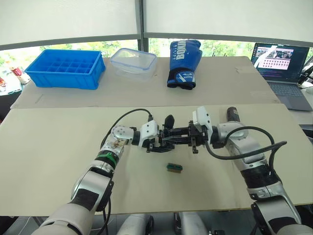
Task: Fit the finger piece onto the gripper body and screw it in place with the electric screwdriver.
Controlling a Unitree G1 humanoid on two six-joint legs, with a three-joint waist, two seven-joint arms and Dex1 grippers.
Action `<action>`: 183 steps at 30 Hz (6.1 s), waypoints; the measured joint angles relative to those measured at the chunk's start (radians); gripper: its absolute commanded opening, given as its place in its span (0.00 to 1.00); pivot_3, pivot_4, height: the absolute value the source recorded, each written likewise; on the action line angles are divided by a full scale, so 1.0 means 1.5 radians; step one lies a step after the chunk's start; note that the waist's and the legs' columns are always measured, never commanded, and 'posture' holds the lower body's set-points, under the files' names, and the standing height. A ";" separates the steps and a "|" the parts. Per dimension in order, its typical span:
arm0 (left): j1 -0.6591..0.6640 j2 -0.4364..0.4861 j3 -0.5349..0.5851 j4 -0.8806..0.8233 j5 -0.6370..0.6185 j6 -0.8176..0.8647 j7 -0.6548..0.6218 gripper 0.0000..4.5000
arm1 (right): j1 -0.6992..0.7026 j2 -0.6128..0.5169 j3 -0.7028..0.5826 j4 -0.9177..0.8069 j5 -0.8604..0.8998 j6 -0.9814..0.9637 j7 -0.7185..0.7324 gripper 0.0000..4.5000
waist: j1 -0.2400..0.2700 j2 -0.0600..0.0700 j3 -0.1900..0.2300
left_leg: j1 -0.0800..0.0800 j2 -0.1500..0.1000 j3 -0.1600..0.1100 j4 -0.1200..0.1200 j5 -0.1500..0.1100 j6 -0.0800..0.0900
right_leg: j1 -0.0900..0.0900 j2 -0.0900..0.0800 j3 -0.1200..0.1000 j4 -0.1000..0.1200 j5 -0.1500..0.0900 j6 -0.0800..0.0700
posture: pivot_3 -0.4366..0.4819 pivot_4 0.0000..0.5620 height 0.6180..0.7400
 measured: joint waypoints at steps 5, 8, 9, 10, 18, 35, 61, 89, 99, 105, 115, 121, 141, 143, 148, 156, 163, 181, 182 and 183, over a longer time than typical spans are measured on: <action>0.000 0.000 0.000 -0.001 0.000 0.001 0.000 0.53 | -0.011 0.001 0.001 0.015 -0.012 -0.011 0.015 0.08 | 0.000 0.000 0.000 | 0.000 0.000 0.000 0.000 0.000 0.000 | 0.000 0.000 0.000 0.000 0.000 0.000 | 0.48 0.27 1.00; 0.000 0.000 0.000 -0.001 0.000 0.001 0.000 0.53 | -0.011 0.001 0.001 0.018 -0.013 -0.012 0.019 0.08 | 0.000 0.000 0.000 | 0.000 0.000 0.000 0.000 0.000 0.000 | 0.000 0.000 0.000 0.000 0.000 0.000 | 0.48 0.27 1.00; 0.000 -0.001 0.000 -0.001 0.000 0.001 0.000 0.53 | -0.011 0.001 0.001 0.018 -0.014 -0.012 0.019 0.08 | 0.000 0.000 0.000 | 0.000 0.000 0.000 0.000 0.000 0.000 | 0.000 0.000 0.000 0.000 0.000 0.000 | 0.48 0.27 1.00; 0.000 -0.001 0.000 -0.001 0.000 0.001 0.000 0.53 | -0.011 0.001 0.001 0.019 -0.013 -0.012 0.019 0.08 | 0.000 0.000 0.000 | 0.000 0.000 0.000 0.000 0.000 0.000 | 0.000 0.000 0.000 0.000 0.000 0.000 | 0.48 0.27 1.00; 0.000 -0.002 0.000 -0.001 0.008 0.001 0.004 0.53 | 0.013 0.015 -0.010 0.046 -0.008 -0.042 0.020 0.08 | 0.001 0.000 -0.001 | 0.002 0.000 0.000 0.000 0.000 0.000 | 0.001 0.000 0.000 0.000 0.000 0.000 | 0.48 0.27 1.00; 0.004 0.000 0.000 0.002 0.023 0.006 0.013 0.53 | -0.043 -0.003 0.034 0.137 -0.016 -0.076 0.084 0.08 | -0.002 0.002 -0.007 | 0.010 0.001 -0.001 -0.002 0.000 0.000 | 0.009 0.000 0.000 -0.001 0.000 0.000 | 0.48 0.27 1.00; 0.009 0.000 0.001 0.003 0.031 0.012 0.014 0.53 | -0.065 -0.011 0.043 0.084 -0.011 0.116 0.035 0.08 | -0.001 0.002 -0.017 | 0.010 0.001 -0.001 -0.003 -0.001 0.001 | 0.010 0.000 0.000 -0.008 0.000 0.000 | 0.48 0.27 1.00; 0.012 0.005 0.001 0.003 0.031 0.014 0.017 0.53 | -0.053 -0.028 0.078 0.052 -0.025 0.050 0.000 0.08 | -0.005 0.002 -0.020 | 0.011 0.001 -0.001 -0.003 -0.001 0.001 | 0.010 0.001 0.000 -0.008 0.000 0.000 | 0.48 0.27 1.00; 0.007 0.002 0.004 0.002 0.025 0.011 0.003 0.53 | -0.009 -0.041 0.039 0.008 -0.011 0.093 -0.033 0.69 | -0.004 0.003 -0.019 | 0.005 0.001 -0.001 -0.003 -0.001 0.001 | 0.005 0.000 0.000 -0.008 0.000 0.000 | 0.48 0.27 1.00; 0.004 -0.006 0.005 0.004 0.024 0.010 0.002 0.53 | 0.005 -0.146 -0.053 -0.135 0.042 0.175 -0.032 0.69 | 0.003 0.003 -0.019 | -0.001 0.000 -0.001 -0.001 -0.001 0.001 | 0.000 0.000 0.000 -0.008 0.000 0.000 | 0.48 0.27 1.00; 0.000 -0.011 0.006 0.018 0.029 0.017 0.012 0.98 | 0.085 -0.324 -0.196 -0.264 0.127 0.316 -0.048 0.69 | 0.009 0.002 -0.019 | -0.001 0.000 -0.001 -0.001 -0.001 0.002 | 0.001 -0.002 0.001 -0.008 0.000 0.000 | 0.48 0.27 1.00; 0.008 0.043 0.015 -0.004 0.022 0.029 -0.011 1.00 | 0.086 -0.426 -0.195 -0.237 0.105 0.445 -0.109 1.00 | 0.004 0.002 -0.019 | -0.001 0.001 -0.001 -0.002 -0.001 0.002 | 0.001 -0.002 0.002 -0.008 0.000 0.000 | 0.48 0.27 1.00; 0.106 0.371 0.145 -0.898 -0.451 0.758 -0.073 1.00 | -0.256 -0.295 0.102 0.342 -0.127 0.652 -0.202 0.88 | -0.002 0.004 -0.014 | -0.001 0.001 0.000 -0.003 0.000 0.000 | 0.000 -0.001 0.001 -0.009 0.000 0.000 | 0.48 0.27 1.00; 0.098 0.375 0.148 -0.914 -0.465 0.767 -0.064 1.00 | -0.256 -0.284 0.111 0.365 -0.133 0.641 -0.183 0.75 | -0.004 0.005 -0.014 | -0.001 0.001 0.000 -0.003 0.000 0.000 | 0.000 -0.001 0.001 -0.009 0.000 -0.001 | 0.48 0.27 1.00; 0.081 0.375 0.149 -0.916 -0.480 0.774 -0.045 1.00 | -0.242 -0.287 0.139 0.370 -0.157 0.517 -0.088 0.41 | -0.006 0.005 -0.014 | 0.000 0.001 0.000 -0.003 0.000 -0.001 | 0.001 0.000 0.001 -0.009 0.001 -0.001 | 0.48 0.27 1.00; 0.085 0.387 0.124 -0.916 -0.462 0.726 -0.079 1.00 | -0.149 -0.421 0.206 0.237 -0.263 0.188 0.105 0.41 | -0.002 0.011 -0.009 | 0.000 0.000 0.001 -0.003 -0.001 -0.003 | 0.001 0.000 0.000 -0.009 0.000 0.000 | 0.48 0.27 1.00; 0.073 0.386 0.101 -0.916 -0.458 0.693 -0.107 1.00 | -0.127 -0.419 0.205 0.234 -0.312 0.159 0.146 0.94 | -0.006 0.011 -0.008 | 0.001 0.001 0.001 -0.003 0.000 -0.004 | 0.001 0.000 0.000 -0.008 0.000 -0.001 | 0.48 0.27 1.00; 0.108 0.393 0.072 -0.932 -0.422 0.644 -0.127 1.00 | -0.141 -0.366 0.205 0.200 -0.378 0.331 0.176 0.54 | -0.006 0.011 -0.008 | 0.003 0.001 0.000 -0.003 0.000 -0.003 | 0.003 0.000 0.001 -0.008 0.000 -0.001 | 0.48 0.27 1.00; 0.108 0.393 0.072 -0.932 -0.422 0.642 -0.126 1.00 | -0.133 -0.371 0.204 0.191 -0.379 0.319 0.178 0.46 | -0.006 0.011 -0.008 | 0.003 0.001 0.000 -0.003 0.000 -0.003 | 0.003 0.000 0.001 -0.008 0.000 -0.001 | 0.48 0.27 1.00; 0.108 0.393 0.072 -0.933 -0.422 0.640 -0.125 1.00 | -0.123 -0.381 0.204 0.180 -0.380 0.299 0.178 0.42 | -0.004 0.011 -0.008 | 0.003 0.001 0.000 -0.003 0.000 -0.003 | 0.003 0.000 0.001 -0.008 0.000 -0.001 | 0.48 0.27 1.00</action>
